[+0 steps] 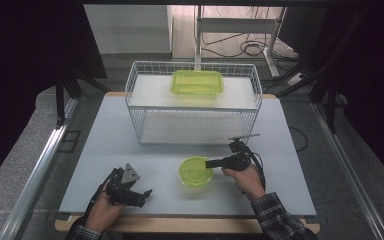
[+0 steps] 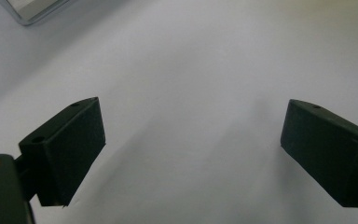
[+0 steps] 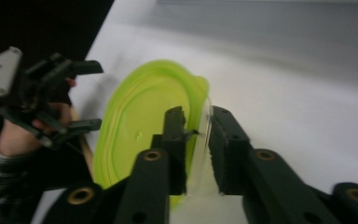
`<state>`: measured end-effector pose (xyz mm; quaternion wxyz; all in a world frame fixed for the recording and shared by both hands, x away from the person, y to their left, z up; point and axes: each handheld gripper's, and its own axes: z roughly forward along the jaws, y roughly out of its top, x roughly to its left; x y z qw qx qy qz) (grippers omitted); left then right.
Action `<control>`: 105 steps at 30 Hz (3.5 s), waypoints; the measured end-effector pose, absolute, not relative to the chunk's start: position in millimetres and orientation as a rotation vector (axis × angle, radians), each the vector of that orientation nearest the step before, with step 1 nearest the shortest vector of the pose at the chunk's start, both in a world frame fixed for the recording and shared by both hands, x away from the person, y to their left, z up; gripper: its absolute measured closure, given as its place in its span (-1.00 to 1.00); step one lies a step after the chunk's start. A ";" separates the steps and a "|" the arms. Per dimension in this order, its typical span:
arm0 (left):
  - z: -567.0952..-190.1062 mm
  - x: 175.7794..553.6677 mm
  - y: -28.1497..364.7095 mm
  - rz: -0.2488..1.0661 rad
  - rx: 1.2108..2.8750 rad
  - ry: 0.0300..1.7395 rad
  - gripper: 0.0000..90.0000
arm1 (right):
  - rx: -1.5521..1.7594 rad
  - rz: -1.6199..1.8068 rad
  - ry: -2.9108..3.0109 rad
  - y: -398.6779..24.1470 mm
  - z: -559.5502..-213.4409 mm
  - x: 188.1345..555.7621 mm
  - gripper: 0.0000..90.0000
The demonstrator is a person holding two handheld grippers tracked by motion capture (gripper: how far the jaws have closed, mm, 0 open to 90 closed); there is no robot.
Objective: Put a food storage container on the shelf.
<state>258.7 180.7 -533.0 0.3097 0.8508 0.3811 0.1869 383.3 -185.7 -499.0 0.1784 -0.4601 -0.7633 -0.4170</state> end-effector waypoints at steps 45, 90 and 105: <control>-531.8 259.1 182.9 0.493 2.227 1.023 -0.87 | -1.293 -1.445 -2.035 -204.6 -423.7 394.4 0.80; -529.4 260.0 186.6 0.464 2.183 1.054 -0.90 | -1.266 -1.597 -2.018 -200.9 -336.2 418.1 0.80; -528.9 259.8 186.8 0.470 2.178 1.054 -0.89 | -1.254 -1.650 -2.032 -193.7 -311.9 425.4 0.80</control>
